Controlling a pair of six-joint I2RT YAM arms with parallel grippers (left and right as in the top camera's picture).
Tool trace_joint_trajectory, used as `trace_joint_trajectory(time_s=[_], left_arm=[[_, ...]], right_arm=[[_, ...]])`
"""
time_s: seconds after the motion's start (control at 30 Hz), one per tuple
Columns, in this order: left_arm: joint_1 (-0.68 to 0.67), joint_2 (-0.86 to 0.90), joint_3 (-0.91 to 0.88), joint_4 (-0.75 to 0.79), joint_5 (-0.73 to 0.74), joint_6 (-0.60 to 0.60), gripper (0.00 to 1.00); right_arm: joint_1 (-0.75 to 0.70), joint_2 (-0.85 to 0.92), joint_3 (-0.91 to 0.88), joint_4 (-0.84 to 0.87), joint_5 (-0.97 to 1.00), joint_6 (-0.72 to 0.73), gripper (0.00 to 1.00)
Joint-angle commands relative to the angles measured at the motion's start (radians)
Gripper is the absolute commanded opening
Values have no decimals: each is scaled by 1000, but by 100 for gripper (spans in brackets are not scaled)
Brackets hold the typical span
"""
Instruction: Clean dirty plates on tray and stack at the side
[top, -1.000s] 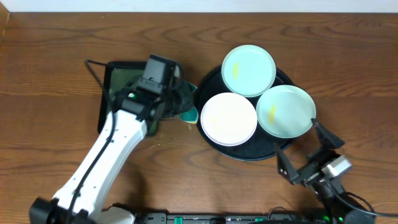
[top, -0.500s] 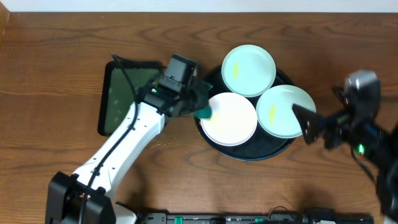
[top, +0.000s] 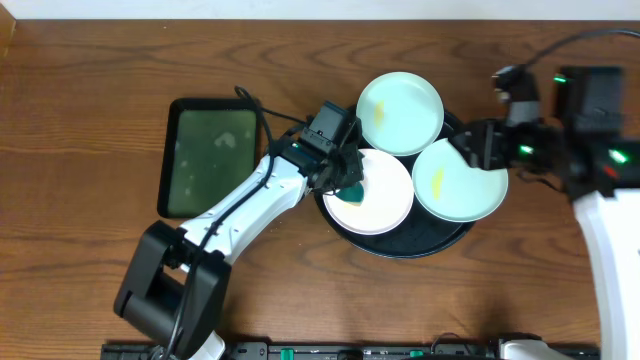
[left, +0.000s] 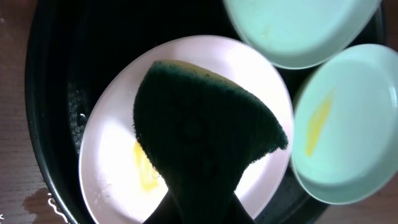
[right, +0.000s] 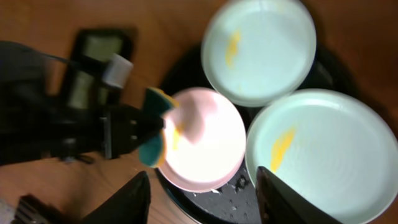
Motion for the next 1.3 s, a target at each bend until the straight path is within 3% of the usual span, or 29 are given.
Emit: trace_joint_trajectory(time_s=[0.0, 0.13, 0.27, 0.43, 0.6, 1.03, 1.27], left_arm=[[-3, 1, -1, 6, -13, -24, 7], [-16, 11, -1, 15, -14, -23, 7], [-24, 14, -1, 14, -14, -23, 8], [-24, 14, -1, 14, -14, -23, 8], [-24, 14, -1, 18, -14, -23, 8], [-24, 14, -1, 18, -33, -23, 8], [-24, 14, -1, 18, -33, -23, 8]], right_arm=[[69, 100, 14, -5, 118, 23, 54], [135, 236, 14, 53, 128, 23, 49], [173, 333, 14, 122, 138, 6, 38], [195, 434, 13, 136, 291, -7, 38], [201, 536, 13, 146, 285, -69, 31], [203, 598, 13, 177, 164, -264, 32], [203, 626, 13, 184, 202, -269, 31]])
